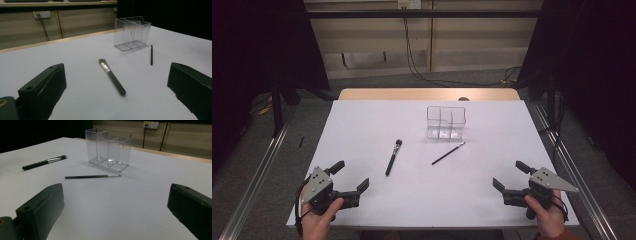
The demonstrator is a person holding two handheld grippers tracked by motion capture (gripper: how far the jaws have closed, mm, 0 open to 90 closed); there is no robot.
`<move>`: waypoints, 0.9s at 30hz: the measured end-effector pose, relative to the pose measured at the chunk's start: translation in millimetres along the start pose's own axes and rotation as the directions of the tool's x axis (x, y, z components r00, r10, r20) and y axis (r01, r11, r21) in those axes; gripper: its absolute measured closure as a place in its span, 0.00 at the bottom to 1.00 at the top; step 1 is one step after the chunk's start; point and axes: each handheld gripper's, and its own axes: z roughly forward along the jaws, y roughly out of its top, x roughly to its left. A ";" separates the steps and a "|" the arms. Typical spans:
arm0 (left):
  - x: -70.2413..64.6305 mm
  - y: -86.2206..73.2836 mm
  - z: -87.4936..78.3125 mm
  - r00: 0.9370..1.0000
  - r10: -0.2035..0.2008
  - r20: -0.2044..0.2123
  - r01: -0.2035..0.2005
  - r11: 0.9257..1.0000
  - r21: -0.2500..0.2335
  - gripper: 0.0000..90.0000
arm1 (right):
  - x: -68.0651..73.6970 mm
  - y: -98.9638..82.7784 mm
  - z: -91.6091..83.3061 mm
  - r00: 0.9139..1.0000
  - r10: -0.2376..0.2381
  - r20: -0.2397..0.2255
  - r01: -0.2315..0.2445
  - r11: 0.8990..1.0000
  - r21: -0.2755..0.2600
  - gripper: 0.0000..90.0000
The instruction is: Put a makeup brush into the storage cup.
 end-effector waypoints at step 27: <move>2.1 1.9 -0.7 1.000 -0.006 -0.007 0.006 1.000 0.014 0.03 | 0.1 -0.5 1.3 1.000 0.005 -0.012 -0.004 1.000 0.008 0.00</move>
